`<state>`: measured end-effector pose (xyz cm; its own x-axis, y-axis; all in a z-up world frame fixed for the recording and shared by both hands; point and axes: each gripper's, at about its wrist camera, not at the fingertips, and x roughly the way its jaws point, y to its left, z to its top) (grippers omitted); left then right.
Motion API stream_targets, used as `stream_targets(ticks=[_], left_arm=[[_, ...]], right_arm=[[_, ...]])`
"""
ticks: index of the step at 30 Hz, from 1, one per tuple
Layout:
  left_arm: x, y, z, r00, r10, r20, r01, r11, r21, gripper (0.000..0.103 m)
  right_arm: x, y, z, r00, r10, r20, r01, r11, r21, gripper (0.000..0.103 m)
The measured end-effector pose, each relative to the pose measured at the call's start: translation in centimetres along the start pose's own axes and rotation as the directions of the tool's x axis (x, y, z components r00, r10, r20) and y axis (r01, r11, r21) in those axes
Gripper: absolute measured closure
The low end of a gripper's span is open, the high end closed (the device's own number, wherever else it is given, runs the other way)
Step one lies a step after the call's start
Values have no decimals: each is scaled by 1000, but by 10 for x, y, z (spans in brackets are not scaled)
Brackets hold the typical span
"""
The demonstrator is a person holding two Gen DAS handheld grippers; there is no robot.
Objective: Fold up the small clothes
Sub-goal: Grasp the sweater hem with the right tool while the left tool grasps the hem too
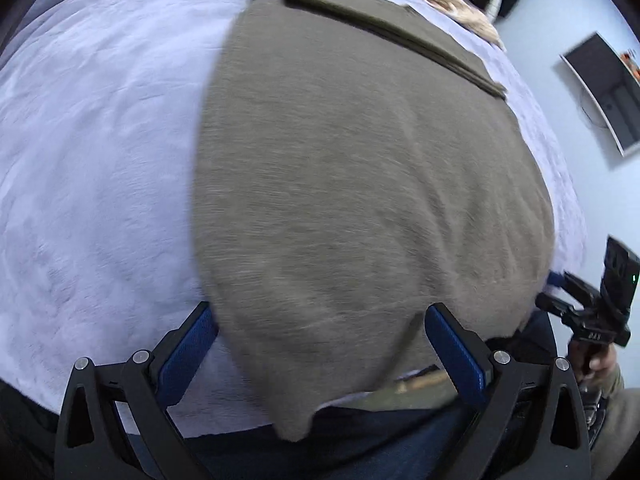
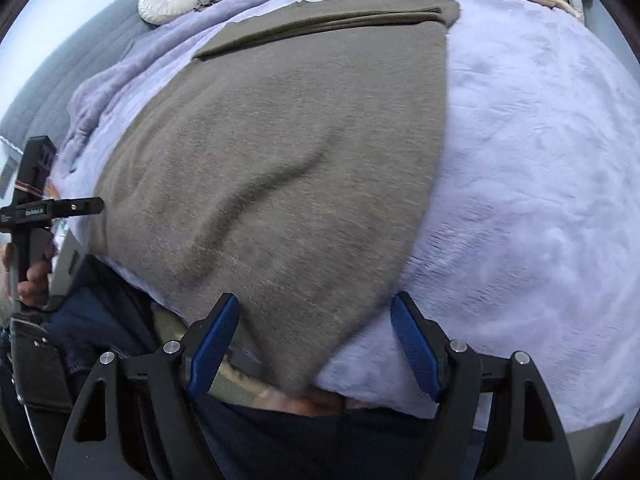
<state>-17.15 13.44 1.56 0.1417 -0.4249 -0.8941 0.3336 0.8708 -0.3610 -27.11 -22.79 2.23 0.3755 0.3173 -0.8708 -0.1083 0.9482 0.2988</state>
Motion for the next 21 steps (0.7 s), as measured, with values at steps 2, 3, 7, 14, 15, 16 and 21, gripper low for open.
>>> stream_targets(ticks=[2, 3, 7, 14, 15, 16, 21], left_arm=[[3, -8, -3, 1000, -2, -2, 2, 1000, 20, 1], [7, -14, 0, 1000, -12, 4, 12, 1000, 20, 1], [9, -23, 8, 999, -23, 41, 23, 1000, 7, 6], [5, -11, 3, 995, -67, 70, 66, 998, 18, 12], [5, -5, 0, 994, -92, 58, 92, 996, 13, 8], [6, -4, 1, 994, -87, 63, 86, 996, 10, 8], [-3, -14, 2, 996, 6, 93, -9, 999, 34, 53]], right_arm=[[5, 4, 3, 1000, 18, 4, -18, 1000, -17, 22], [7, 6, 0, 1000, 24, 8, -24, 1000, -15, 23], [4, -6, -4, 998, 59, 30, -61, 997, 37, 35], [4, -13, -8, 984, 173, 42, -176, 980, 94, 58], [8, -18, -9, 980, 195, 45, -200, 972, 123, 57], [10, -21, -8, 976, 210, 50, -215, 966, 143, 56], [8, -3, 1, 982, 186, 36, -188, 979, 85, 90]])
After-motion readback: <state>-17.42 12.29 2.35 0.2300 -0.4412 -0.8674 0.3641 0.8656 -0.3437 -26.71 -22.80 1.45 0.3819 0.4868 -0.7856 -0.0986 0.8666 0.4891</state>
